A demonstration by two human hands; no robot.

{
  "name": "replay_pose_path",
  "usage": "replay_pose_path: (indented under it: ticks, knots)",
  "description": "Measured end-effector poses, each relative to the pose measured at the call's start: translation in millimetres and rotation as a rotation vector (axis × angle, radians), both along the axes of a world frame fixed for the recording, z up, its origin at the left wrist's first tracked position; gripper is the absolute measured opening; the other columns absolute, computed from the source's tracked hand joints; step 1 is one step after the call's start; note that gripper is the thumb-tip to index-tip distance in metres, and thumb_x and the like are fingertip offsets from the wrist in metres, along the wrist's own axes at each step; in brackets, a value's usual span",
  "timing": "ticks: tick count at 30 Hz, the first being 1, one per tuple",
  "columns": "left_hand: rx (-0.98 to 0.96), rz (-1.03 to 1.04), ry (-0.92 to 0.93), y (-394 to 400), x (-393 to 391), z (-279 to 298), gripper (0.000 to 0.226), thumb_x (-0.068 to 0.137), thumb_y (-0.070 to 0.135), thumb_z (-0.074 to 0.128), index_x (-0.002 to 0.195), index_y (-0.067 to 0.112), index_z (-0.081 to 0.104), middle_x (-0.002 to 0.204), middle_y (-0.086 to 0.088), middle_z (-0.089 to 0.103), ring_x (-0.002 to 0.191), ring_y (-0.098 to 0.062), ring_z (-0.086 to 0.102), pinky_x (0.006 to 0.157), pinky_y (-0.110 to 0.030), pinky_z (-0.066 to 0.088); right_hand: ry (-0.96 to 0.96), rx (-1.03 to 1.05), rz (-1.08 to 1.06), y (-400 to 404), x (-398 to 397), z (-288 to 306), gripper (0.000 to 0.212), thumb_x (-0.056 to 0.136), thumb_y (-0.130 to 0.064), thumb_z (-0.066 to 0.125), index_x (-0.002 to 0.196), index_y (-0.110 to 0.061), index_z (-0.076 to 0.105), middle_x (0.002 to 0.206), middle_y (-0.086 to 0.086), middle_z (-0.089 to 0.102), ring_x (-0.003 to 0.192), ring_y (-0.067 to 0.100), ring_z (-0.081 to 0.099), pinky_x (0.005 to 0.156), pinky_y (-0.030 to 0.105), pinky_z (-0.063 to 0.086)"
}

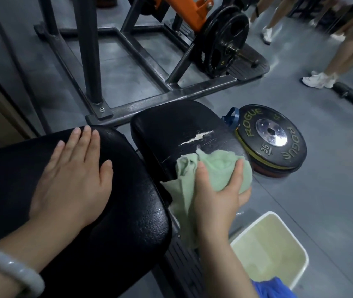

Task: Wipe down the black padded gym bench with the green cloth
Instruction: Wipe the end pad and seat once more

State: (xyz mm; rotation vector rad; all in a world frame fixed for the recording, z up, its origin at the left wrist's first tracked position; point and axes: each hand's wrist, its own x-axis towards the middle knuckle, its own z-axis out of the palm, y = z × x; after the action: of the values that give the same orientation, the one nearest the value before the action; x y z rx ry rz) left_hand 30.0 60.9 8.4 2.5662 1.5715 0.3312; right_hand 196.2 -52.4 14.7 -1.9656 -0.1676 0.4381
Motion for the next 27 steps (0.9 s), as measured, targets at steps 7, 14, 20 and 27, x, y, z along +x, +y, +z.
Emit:
replay_pose_path:
  ticks: [7, 14, 20, 27]
  knots:
    - [-0.054, 0.029, 0.005, -14, 8, 6, 0.07, 0.093, 0.046, 0.002, 0.151, 0.006, 0.003, 0.159, -0.005, -0.005, 0.144, -0.012, -0.013, 0.116, -0.031, -0.013, -0.201, -0.206, 0.108, 9, 60, 2, 0.072, 0.077, -0.064, 0.061, 0.142, -0.052, 0.03, 0.154, 0.003, 0.015, 0.134, 0.033, 0.037, 0.105, 0.041, 0.033]
    - [-0.07, 0.041, 0.064, -64, 29, 6, 0.079, 0.077, 0.058, -0.015, 0.14, 0.011, -0.017, 0.158, -0.007, -0.013, 0.145, -0.022, -0.018, 0.115, -0.04, -0.014, -0.449, -0.51, 0.458, 7, 76, 17, 0.062, 0.088, -0.07, 0.034, 0.145, -0.056, 0.013, 0.16, 0.001, 0.007, 0.138, 0.033, 0.017, 0.102, 0.049, 0.032]
    - [-0.022, -0.002, 0.115, -61, 28, 5, 0.076, 0.085, 0.057, -0.005, 0.147, 0.012, -0.005, 0.158, -0.005, -0.007, 0.145, -0.02, -0.015, 0.117, -0.037, -0.011, -0.536, -0.666, 0.725, -4, 79, 20, 0.074, 0.083, -0.078, 0.019, 0.146, -0.052, -0.009, 0.159, 0.002, -0.021, 0.144, 0.041, -0.012, 0.106, 0.057, 0.028]
    - [0.022, -0.042, 0.132, -56, 23, -4, 0.074, 0.093, 0.054, 0.012, 0.148, 0.005, 0.018, 0.157, -0.008, 0.014, 0.147, -0.022, 0.004, 0.116, -0.035, -0.006, -0.599, -0.643, 0.73, -1, 83, 17, 0.077, 0.081, -0.082, 0.017, 0.146, -0.051, -0.009, 0.158, -0.001, -0.023, 0.142, 0.041, -0.02, 0.11, 0.068, 0.013]
